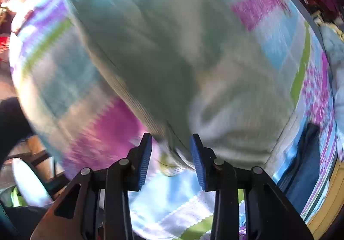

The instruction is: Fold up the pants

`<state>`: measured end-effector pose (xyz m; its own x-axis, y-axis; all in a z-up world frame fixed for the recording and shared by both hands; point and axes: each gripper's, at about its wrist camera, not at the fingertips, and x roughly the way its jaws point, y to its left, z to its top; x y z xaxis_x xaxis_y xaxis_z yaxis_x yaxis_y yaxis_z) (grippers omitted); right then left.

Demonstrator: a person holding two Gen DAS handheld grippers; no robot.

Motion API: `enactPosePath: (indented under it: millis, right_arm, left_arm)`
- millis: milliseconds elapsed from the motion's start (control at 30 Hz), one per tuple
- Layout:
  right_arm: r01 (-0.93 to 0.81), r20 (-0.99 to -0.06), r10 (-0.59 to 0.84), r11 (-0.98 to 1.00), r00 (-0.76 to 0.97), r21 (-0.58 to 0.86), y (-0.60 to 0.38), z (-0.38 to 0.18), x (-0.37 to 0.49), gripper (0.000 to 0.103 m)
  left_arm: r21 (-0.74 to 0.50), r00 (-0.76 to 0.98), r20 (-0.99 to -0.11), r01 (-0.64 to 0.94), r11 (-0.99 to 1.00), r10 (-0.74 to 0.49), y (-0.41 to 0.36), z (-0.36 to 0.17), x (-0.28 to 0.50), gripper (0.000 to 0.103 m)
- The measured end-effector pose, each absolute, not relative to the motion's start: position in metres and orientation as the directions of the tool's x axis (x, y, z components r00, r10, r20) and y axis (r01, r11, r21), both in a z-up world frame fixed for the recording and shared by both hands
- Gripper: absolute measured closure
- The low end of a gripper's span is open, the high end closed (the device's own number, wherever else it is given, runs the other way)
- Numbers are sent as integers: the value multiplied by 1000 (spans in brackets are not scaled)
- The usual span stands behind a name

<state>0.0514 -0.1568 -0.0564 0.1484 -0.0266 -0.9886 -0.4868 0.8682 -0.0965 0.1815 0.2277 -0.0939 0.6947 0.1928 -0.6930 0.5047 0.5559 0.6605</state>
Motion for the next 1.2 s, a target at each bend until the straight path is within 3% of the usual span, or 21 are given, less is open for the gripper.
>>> enactPosePath:
  millis: [100, 167, 300, 367, 467, 500, 633, 933, 967, 1000, 1033, 1100, 1200]
  right_arm:
    - [-516, -981, 97, 856, 170, -5, -118, -19, 80, 60]
    - [-509, -953, 252, 850, 166, 136, -78, -3, 125, 60]
    - [-535, -832, 545, 737, 107, 414, 21, 16, 227, 60]
    - [-600, -796, 600, 667, 82, 441, 79, 25, 273, 60]
    - [-633, -781, 623, 621, 41, 462, 131, 26, 302, 60]
    - [-656, -790, 612, 607, 27, 448, 145, 22, 304, 59]
    - [-705, -836, 545, 570, -61, 423, 190, -12, 284, 59]
    - [-730, -904, 426, 612, -20, 305, 242, -69, 260, 59]
    - [-719, -907, 419, 619, -37, 315, 244, -77, 260, 65]
    - [-715, -909, 414, 624, -39, 315, 244, -82, 260, 88]
    - [-718, -914, 404, 630, -23, 296, 243, -84, 258, 96]
    - [-705, -903, 429, 643, 9, 298, 240, -77, 257, 96]
    - [-697, -877, 473, 657, 84, 287, 229, -52, 249, 96]
  left_arm:
    - [495, 672, -724, 349, 795, 155, 260, -55, 198, 65]
    - [393, 660, -739, 254, 884, 139, 279, -43, 212, 64]
    - [31, 568, -819, 191, 981, -84, 307, -50, 240, 64]
    - [-157, 513, -825, 193, 969, -236, 313, -60, 260, 64]
    - [-315, 490, -814, 81, 946, -313, 334, -61, 293, 64]
    - [-361, 462, -820, 40, 932, -337, 338, -64, 300, 59]
    - [-423, 307, -867, -37, 906, -392, 339, -88, 332, 57]
    - [-308, 106, -947, -46, 950, -302, 319, -136, 353, 55]
    - [-317, 134, -942, -59, 947, -307, 319, -135, 354, 55]
    - [-336, 159, -933, -71, 939, -322, 319, -134, 355, 59]
    - [-357, 176, -923, -61, 932, -342, 315, -132, 356, 73]
    - [-379, 197, -911, -48, 924, -364, 308, -125, 357, 76]
    - [-519, 292, -817, 8, 855, -498, 299, -92, 356, 79]
